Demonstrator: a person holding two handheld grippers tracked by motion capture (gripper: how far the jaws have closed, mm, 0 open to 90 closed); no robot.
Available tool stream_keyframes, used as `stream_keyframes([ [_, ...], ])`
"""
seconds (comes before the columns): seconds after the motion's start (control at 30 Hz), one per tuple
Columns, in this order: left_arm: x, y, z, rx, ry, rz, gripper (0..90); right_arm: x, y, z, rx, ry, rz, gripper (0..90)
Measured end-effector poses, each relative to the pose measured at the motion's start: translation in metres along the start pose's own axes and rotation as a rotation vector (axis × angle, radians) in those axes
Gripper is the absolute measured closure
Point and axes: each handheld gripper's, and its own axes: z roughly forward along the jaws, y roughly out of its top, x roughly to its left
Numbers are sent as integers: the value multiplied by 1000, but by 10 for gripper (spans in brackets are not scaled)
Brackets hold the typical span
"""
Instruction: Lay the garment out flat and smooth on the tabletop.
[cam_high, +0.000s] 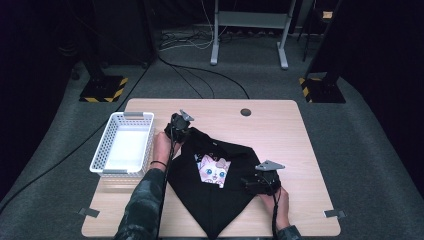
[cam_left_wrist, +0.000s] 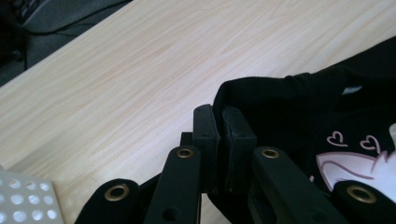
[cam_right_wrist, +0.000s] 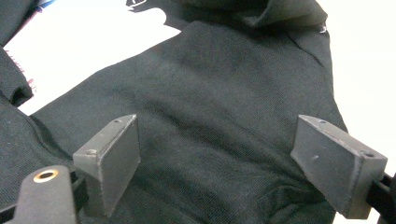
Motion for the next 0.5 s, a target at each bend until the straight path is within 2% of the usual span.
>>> stream_keyframes([
  [0.17, 9, -1, 18, 46, 28, -27, 848, 0, 0, 0, 0, 0, -2, 148],
  [0.3, 16, -8, 36, 112, 36, -91, 808, 0, 0, 0, -1, 1, -1, 148],
  [0.4, 19, -14, 43, 149, 44, -133, 644, 0, 0, 0, -2, 3, 1, 148],
  [0.5, 20, -21, 41, 144, 65, -173, 442, -1, 0, 0, -3, 6, 4, 148],
])
